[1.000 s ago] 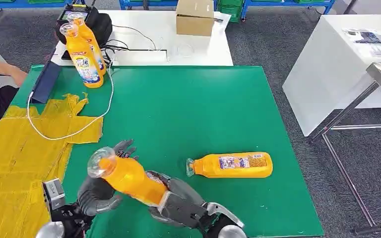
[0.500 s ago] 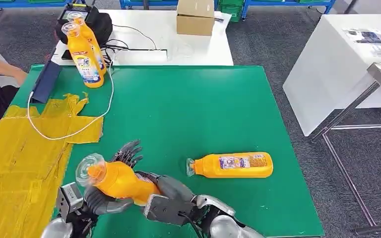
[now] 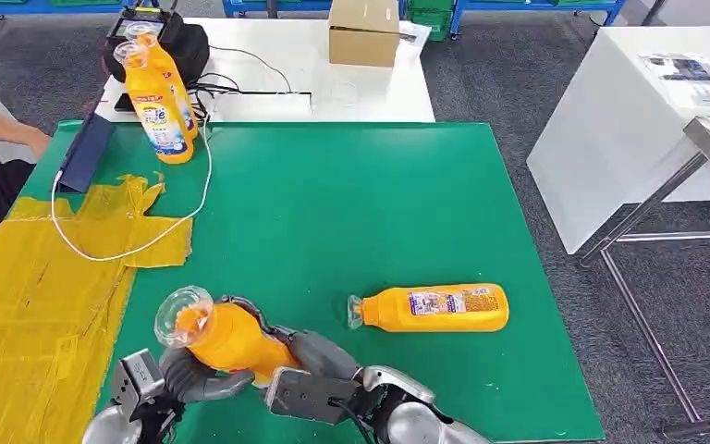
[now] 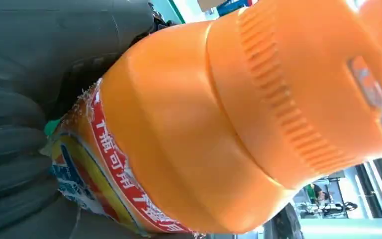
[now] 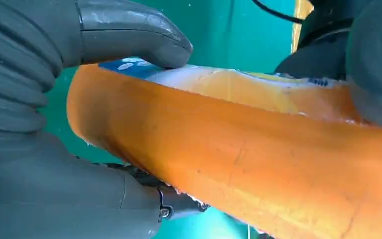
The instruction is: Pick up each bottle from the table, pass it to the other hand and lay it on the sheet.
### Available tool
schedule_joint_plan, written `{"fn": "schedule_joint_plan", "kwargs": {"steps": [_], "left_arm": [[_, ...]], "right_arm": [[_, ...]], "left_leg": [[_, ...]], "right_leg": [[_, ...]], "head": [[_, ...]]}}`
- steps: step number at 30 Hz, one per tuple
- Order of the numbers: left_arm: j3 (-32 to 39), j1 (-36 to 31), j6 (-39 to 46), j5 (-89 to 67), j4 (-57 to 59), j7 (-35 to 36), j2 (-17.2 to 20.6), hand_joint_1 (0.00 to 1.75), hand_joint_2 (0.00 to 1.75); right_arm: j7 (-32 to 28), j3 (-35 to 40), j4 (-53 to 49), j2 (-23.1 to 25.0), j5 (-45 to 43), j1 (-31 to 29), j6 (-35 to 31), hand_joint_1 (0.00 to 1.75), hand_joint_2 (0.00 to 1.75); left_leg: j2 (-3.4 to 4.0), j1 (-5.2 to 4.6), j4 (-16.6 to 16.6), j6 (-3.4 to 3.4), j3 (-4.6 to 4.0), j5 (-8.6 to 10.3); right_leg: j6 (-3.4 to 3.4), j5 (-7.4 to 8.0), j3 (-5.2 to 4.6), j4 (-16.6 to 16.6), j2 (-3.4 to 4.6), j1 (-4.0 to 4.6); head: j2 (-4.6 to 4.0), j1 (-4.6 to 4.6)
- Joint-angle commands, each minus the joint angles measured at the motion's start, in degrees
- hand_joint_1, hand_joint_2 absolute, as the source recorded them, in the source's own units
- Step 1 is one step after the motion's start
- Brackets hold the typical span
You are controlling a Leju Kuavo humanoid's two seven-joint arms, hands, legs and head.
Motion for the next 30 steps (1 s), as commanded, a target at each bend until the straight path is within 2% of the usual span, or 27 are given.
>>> {"fn": "schedule_joint_plan", "kwargs": {"steps": [1,3,4,5,6,8,10,14,15,16,18,21,24,25,26,27,28,30], "left_arm": [[-1.3,-0.7,-0.1,-0.1,2.0,-0.5,1.3,1.75,1.75],[-0.6,0.9,1.2,-1.2,0.2,-1.1,1.7,1.75,1.75],[0.1,1.6,2.3,-2.2,-0.6,-1.3,1.8,1.75,1.75],[0.4,1.8,2.2,-2.1,-0.8,-1.3,1.9,1.75,1.75],[1.3,2.2,3.3,-3.6,-1.3,-1.3,1.7,1.75,1.75],[3.0,2.1,11.1,-13.0,-1.9,-2.6,1.3,1.75,1.75],[3.7,0.5,29.7,-34.9,-1.8,-2.7,1.2,1.75,1.75],[4.3,0.0,29.5,-35.1,-1.8,-2.7,1.1,1.75,1.75],[4.4,-0.4,36.7,-42.3,-1.6,-0.6,1.7,1.75,1.75],[3.6,-1.6,45.8,-59.4,1.3,4.1,2.0,1.75,1.75],[4.6,-3.3,47.3,-65.2,6.8,7.7,3.1,1.75,1.75],[5.2,-4.7,52.3,-71.6,13.9,10.6,4.4,1.75,1.75],[6.9,-6.4,53.8,-79.8,21.8,16.3,6.5,1.75,1.75],[8.2,-10.3,58.1,-81.6,24.2,18.3,7.0,1.75,1.75],[8.0,-11.8,56.2,-82.3,25.1,19.7,7.9,1.75,1.75],[7.0,-11.8,49.9,-82.3,26.7,19.0,9.2,1.75,1.75],[5.8,-11.5,50.5,-82.3,31.2,21.1,10.7,1.75,1.75],[2.7,-14.5,53.1,-82.3,41.1,24.6,11.9,1.75,1.75]], "right_arm": [[-1.3,-0.4,1.7,0.0,1.3,1.5,-2.8,1.75,1.75],[-1.0,-2.3,-0.6,1.1,4.3,5.0,-6.1,1.75,1.75],[0.6,-2.6,-2.0,1.2,8.4,6.3,-9.0,1.20,1.75],[0.7,-2.7,-2.6,1.2,8.7,6.6,-9.0,1.20,1.75],[1.7,-3.7,-3.5,1.1,12.5,6.8,-11.1,0.00,1.75],[2.2,-7.9,-6.8,1.0,15.3,7.5,-11.9,0.00,1.75],[2.8,-12.6,-9.9,0.6,17.7,7.5,-11.2,0.00,1.75],[2.7,-14.1,-10.7,0.7,17.9,7.6,-9.5,0.00,1.75],[2.6,-14.3,-10.5,0.9,18.2,7.5,-9.6,0.00,1.75],[2.7,-15.3,-10.4,0.4,18.6,6.4,-9.8,0.00,1.75],[3.0,-17.8,-11.4,-2.0,17.3,6.0,-8.3,0.00,1.75],[2.2,-20.3,-12.7,-4.2,15.8,6.5,-6.2,0.00,1.75],[2.2,-22.0,-15.0,-8.9,15.1,8.5,-4.7,0.00,1.75],[2.3,-22.1,-19.6,-14.2,16.8,7.0,-5.8,0.00,1.75],[3.7,-23.6,-22.0,-16.6,15.0,6.9,-3.3,0.00,1.75],[6.4,-25.6,-21.8,-16.4,10.7,8.5,2.3,0.00,1.75],[5.6,-26.0,-19.1,-18.9,10.3,10.6,3.6,0.00,1.75],[4.4,-25.3,-15.5,-23.4,12.9,11.4,3.1,0.00,1.75]], "left_leg": [[-0.21,-0.17,-0.2,0.26,0.16,0.05],[-0.21,-0.18,-0.1,0.26,0.15,0.04],[-0.16,-0.09,-0.1,0.19,0.10,0.00],[-0.10,-0.06,-0.1,0.13,0.05,0.00],[-0.16,-0.12,-0.1,0.20,0.08,0.00],[-0.09,-0.14,0.0,0.20,0.00,-0.01],[-0.09,-0.14,0.0,0.21,-0.12,0.02],[-0.11,-0.06,0.0,0.11,-0.17,0.09],[-0.20,-0.14,-0.1,0.21,-0.11,0.12],[-0.19,-0.08,0.0,0.16,-0.13,0.11],[-0.26,-0.22,-0.1,0.29,-0.08,0.16],[-0.33,-0.20,-0.2,0.22,0.01,0.21],[-0.30,-0.14,-0.1,0.17,-0.02,0.15],[-0.34,-0.22,-0.2,0.25,0.06,0.16],[-0.45,-0.16,0.0,0.19,-0.15,0.18],[-0.58,-0.24,0.0,0.28,-0.14,0.20],[-0.57,-0.20,0.1,0.23,-0.27,0.19],[-0.52,-0.20,-0.2,0.27,0.01,0.25]], "right_leg": [[-0.33,-0.03,0.12,0.0,0.11,-0.11],[-0.32,-0.04,0.11,0.0,0.11,-0.12],[-0.26,-0.04,0.09,0.0,0.09,-0.05],[-0.19,-0.03,0.04,0.0,0.08,-0.03],[-0.27,-0.06,0.06,0.0,0.10,-0.08],[-0.27,-0.06,-0.05,0.1,0.17,-0.10],[-0.26,-0.03,-0.17,0.1,0.17,-0.10],[-0.17,0.01,-0.21,0.0,0.05,-0.03],[-0.27,-0.01,-0.17,0.1,0.06,-0.10],[-0.18,0.00,-0.12,0.0,0.01,-0.04],[-0.35,-0.01,-0.15,0.1,0.11,-0.15],[-0.26,0.02,-0.02,0.0,-0.06,-0.15],[-0.18,0.03,0.01,0.0,-0.10,-0.09],[-0.26,0.02,0.05,0.0,-0.05,-0.16],[-0.16,0.00,-0.06,0.0,-0.25,-0.11],[-0.28,-0.03,-0.05,0.1,-0.26,-0.17],[-0.20,-0.04,-0.21,0.2,-0.32,-0.14],[-0.20,0.03,0.10,-0.2,-0.27,-0.14]], "head": [[0.00,0.00],[0.00,0.02],[0.00,0.00],[0.00,0.00],[0.00,0.02],[0.00,0.00],[0.00,0.00],[0.00,0.02],[0.00,0.02],[0.00,0.02],[0.00,0.02],[0.00,0.02],[0.00,0.02],[0.00,0.02],[0.00,0.02],[0.00,0.02],[0.00,0.02],[0.00,0.02]]}}
